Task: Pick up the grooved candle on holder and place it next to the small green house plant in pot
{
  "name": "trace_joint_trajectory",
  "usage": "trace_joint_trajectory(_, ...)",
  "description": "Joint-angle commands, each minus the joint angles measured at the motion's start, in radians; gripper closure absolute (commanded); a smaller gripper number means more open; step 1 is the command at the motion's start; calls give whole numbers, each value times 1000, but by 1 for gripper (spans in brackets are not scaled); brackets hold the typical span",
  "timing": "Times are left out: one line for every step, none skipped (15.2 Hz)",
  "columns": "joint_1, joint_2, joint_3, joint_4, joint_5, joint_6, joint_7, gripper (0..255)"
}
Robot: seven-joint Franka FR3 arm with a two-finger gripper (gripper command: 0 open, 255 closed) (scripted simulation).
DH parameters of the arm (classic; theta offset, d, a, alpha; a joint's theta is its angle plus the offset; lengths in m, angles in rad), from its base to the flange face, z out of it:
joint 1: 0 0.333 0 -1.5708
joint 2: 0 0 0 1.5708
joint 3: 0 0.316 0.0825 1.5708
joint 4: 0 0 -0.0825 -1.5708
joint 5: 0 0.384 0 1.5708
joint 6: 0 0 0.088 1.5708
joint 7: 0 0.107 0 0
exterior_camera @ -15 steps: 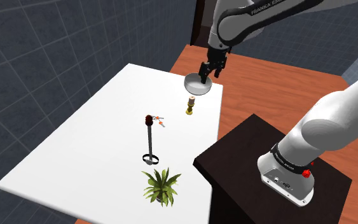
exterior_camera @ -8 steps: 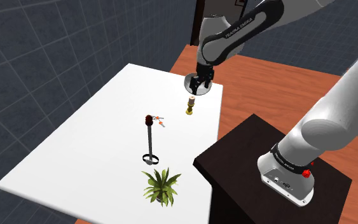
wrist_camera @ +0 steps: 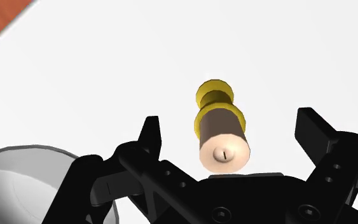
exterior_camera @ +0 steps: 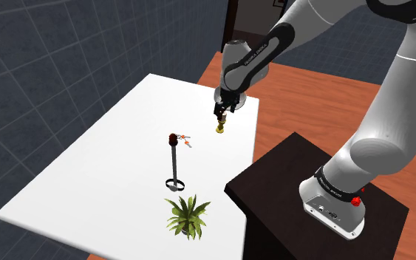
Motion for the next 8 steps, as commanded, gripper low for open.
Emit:
trace_joint_trajectory(0,32,-3,5,-5,28,2,0)
trace_joint_trajectory(0,45,-4,5,-7,40,3,0)
trace_joint_trajectory(1,57,-5,4,-10,53,5,0)
trace_joint_trajectory(1,69,-7,5,-12,65,6,0)
trace_joint_trajectory(2,76,-7,4,-13,72,7,0)
trace_joint_trajectory(2,76,-7,5,-13,72,7,0)
trace_joint_trajectory(2,77,-7,5,-13,72,7,0)
trace_joint_trajectory(2,77,-7,5,-13,72,7,0)
